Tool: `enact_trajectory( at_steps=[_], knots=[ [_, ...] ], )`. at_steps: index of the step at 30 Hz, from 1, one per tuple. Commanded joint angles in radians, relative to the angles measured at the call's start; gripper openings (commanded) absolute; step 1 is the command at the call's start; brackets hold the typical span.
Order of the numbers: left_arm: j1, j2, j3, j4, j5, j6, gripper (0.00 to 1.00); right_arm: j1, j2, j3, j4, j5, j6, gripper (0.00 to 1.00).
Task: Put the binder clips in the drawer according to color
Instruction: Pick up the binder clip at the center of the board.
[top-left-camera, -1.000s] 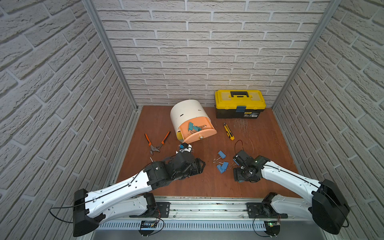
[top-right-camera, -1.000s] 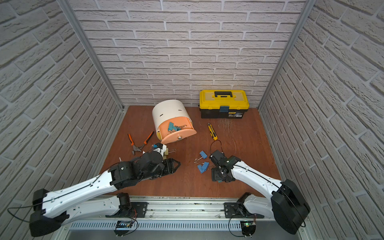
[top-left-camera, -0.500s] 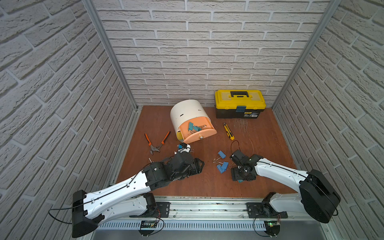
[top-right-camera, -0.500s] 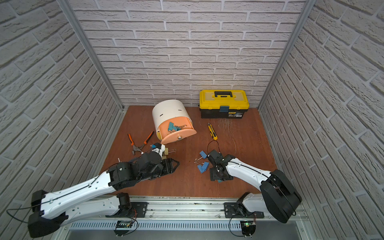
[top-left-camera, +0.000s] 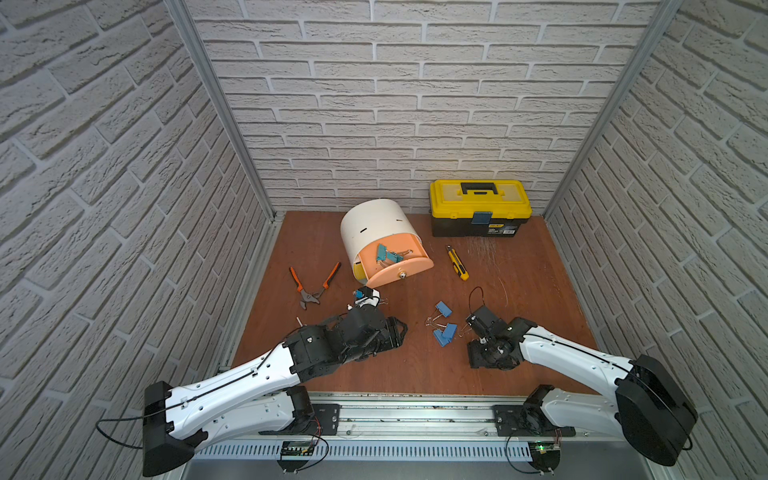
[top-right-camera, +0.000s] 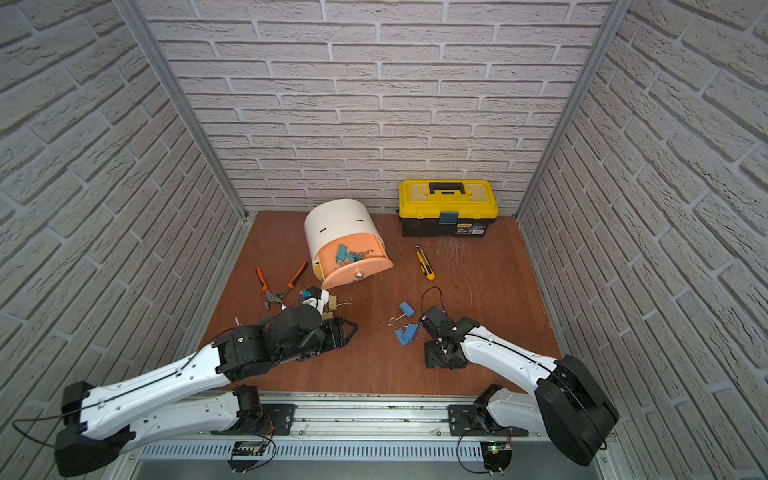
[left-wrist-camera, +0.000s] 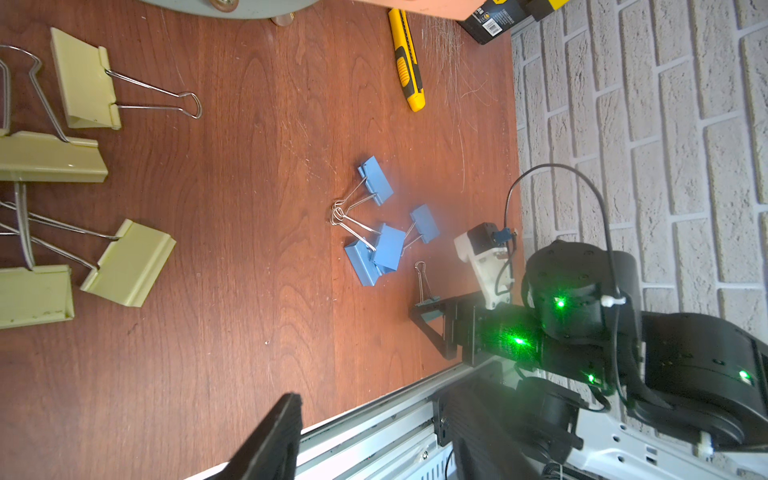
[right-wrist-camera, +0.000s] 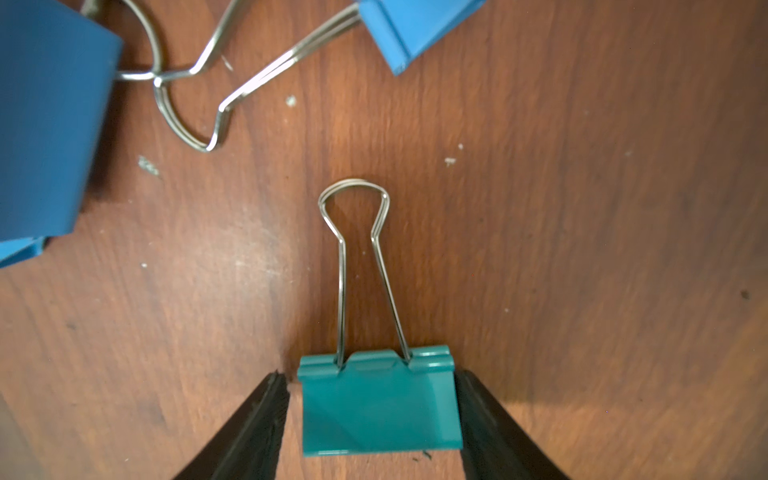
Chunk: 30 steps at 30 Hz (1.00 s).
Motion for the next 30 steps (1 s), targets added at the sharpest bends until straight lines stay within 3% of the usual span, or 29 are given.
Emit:
enact_trajectory(
  at_steps=[1,11,18,24,30],
  knots=[
    [-0.006,-0.001,-0.009,0.036,-0.016,-0.004,0.61,0.004,-0.017,-0.011,0.001,0.004,0.031,0.66],
    [-0.006,-0.024,0.003,0.007,-0.033,-0.002,0.61,0.004,0.017,0.027,-0.023,0.018,0.028,0.44],
    [0.019,-0.064,0.046,-0.062,-0.052,0.022,0.62,0.005,-0.063,0.118,-0.117,0.037,0.010,0.40],
    [0.139,-0.106,0.098,-0.120,0.002,0.072,0.63,0.002,-0.097,0.306,-0.219,0.075,-0.038,0.40],
    [0.313,-0.087,0.174,-0.145,0.130,0.147,0.64,0.000,-0.043,0.553,-0.264,0.092,-0.104,0.39]
  ],
)
